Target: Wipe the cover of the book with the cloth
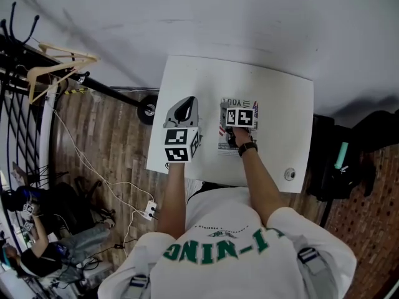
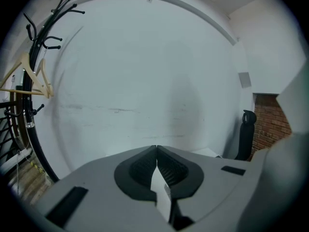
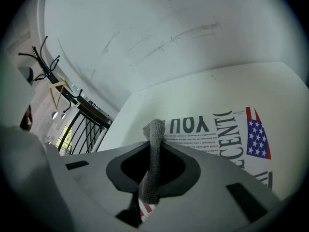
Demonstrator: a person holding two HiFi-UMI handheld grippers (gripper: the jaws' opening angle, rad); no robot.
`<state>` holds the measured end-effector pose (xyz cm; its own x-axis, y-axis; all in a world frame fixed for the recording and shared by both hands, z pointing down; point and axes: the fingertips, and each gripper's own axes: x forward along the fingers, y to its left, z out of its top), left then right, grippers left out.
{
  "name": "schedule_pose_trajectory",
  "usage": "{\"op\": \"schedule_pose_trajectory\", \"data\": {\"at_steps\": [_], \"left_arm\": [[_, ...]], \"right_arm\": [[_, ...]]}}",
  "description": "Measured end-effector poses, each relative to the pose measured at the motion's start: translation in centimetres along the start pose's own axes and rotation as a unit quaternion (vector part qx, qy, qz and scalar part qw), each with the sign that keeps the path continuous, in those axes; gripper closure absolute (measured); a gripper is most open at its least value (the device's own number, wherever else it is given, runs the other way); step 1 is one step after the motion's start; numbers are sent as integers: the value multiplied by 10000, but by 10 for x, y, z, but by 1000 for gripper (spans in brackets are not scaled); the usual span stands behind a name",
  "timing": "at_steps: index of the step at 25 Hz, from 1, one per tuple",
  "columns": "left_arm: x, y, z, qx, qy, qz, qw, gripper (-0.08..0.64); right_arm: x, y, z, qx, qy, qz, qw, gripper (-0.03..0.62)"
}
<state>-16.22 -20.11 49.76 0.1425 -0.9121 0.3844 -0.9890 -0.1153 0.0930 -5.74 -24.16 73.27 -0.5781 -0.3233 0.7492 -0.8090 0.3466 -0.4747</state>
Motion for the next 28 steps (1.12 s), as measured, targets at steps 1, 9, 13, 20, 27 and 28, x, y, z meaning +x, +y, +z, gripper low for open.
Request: {"op": "schedule_pose_trajectory", "data": {"at_steps": [1,9,13,20,27,28], "left_arm": [[-1,1,1,4,0,1,10000,546],[10,-33,2,245,36,-461,9986,546],[25,-51,5,324,16,-726,9968,546],[40,-91,22,546,-99,-1200,9912,546],[33,-102,26,697,-130,-1333,9885,545],[31,-97,25,670,-124,-1285,9894,545]], "right_arm": [[2,1,1,20,5,-26,10000,543],[-12,-19,-3,-74,21,-85,9999,545],[-36,-62,2,66,-171,-476,9987,546],[-76,-123,3,833,-658,-808,9911,546],[-77,-115,-1,267,-485,-1182,9914,545],[-73,-104,-2,206,-378,-1080,9932,545]]}}
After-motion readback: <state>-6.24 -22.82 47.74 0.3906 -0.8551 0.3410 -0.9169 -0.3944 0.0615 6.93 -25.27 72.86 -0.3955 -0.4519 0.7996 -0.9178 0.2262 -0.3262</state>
